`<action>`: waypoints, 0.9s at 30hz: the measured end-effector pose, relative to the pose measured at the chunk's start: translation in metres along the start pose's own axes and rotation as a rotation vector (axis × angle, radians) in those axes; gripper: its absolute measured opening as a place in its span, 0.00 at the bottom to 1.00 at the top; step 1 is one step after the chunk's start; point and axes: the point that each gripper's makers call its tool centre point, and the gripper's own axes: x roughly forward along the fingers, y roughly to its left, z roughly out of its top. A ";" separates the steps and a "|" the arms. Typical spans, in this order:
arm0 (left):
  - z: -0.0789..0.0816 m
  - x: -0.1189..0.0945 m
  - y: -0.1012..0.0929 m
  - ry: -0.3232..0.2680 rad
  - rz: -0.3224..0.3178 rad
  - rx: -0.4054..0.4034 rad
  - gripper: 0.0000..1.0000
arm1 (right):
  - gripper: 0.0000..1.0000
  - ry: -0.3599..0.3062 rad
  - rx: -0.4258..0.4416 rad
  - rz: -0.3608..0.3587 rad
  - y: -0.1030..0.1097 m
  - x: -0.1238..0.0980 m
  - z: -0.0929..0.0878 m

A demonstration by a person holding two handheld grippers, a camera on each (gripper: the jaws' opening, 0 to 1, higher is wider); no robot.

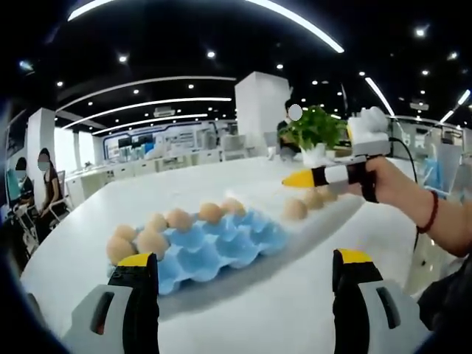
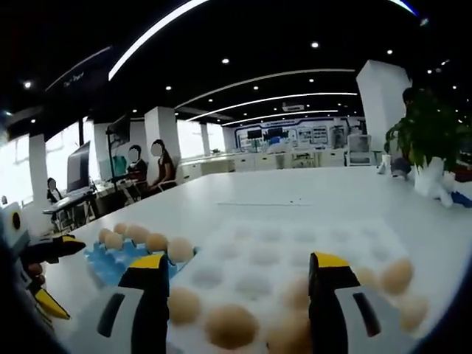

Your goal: Place the egg into an empty slot of the egg tray after lifting it from the table, then release the egg inside the slot.

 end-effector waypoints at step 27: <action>0.004 0.003 -0.005 -0.003 0.017 0.006 1.00 | 0.50 0.047 -0.059 -0.180 -0.046 0.011 -0.011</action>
